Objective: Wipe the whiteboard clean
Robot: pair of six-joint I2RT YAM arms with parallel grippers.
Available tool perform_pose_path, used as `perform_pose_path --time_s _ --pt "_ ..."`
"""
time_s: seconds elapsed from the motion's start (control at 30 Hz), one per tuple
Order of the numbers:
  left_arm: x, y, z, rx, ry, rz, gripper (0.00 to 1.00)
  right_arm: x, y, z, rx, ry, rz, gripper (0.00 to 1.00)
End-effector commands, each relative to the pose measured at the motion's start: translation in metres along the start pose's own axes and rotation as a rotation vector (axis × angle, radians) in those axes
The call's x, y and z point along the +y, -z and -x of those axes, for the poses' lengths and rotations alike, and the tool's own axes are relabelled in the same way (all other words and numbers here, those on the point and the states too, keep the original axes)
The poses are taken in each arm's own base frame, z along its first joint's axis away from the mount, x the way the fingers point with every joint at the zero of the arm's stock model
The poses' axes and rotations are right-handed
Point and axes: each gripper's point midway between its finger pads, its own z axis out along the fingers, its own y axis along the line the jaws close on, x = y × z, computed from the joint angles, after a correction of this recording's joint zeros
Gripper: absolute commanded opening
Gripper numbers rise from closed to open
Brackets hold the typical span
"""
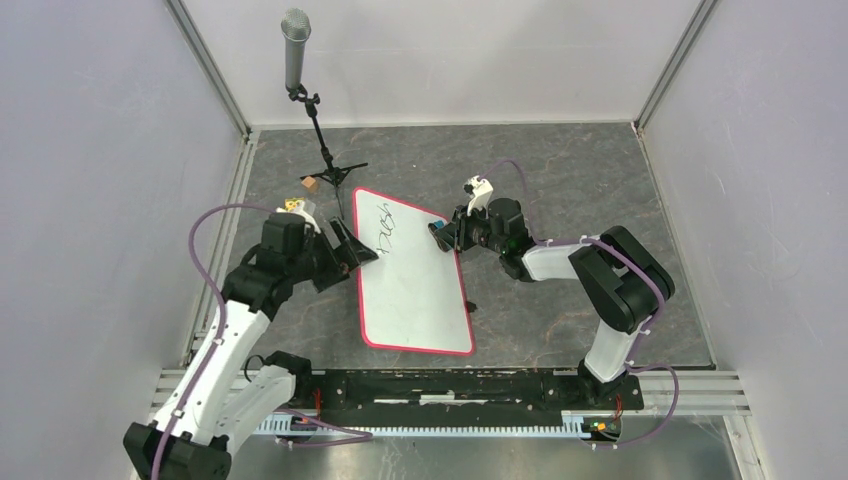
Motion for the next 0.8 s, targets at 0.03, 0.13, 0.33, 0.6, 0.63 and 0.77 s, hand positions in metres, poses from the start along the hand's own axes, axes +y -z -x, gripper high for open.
perform_pose_path --time_s 0.03,0.13,0.33,0.6,0.63,0.77 --pt "-0.014 0.019 0.043 -0.11 -0.063 -0.068 0.94 0.007 0.005 -0.008 0.023 0.009 0.027 0.22" --pt "-0.01 0.013 0.056 -0.142 -0.043 -0.061 0.85 0.008 0.005 -0.007 0.02 0.004 0.035 0.22" --pt "-0.005 -0.003 0.057 -0.119 -0.051 -0.062 0.52 0.01 0.005 -0.007 0.015 0.0 0.043 0.22" --pt "0.003 -0.012 0.054 -0.069 -0.147 -0.04 0.24 0.021 0.005 -0.005 -0.003 -0.021 0.083 0.22" --pt "0.004 -0.014 0.052 -0.057 -0.151 -0.037 0.21 0.022 0.005 -0.004 -0.005 -0.02 0.084 0.22" --pt "0.009 -0.017 0.051 -0.044 -0.185 -0.024 0.11 0.031 0.006 0.001 -0.02 -0.013 0.099 0.22"
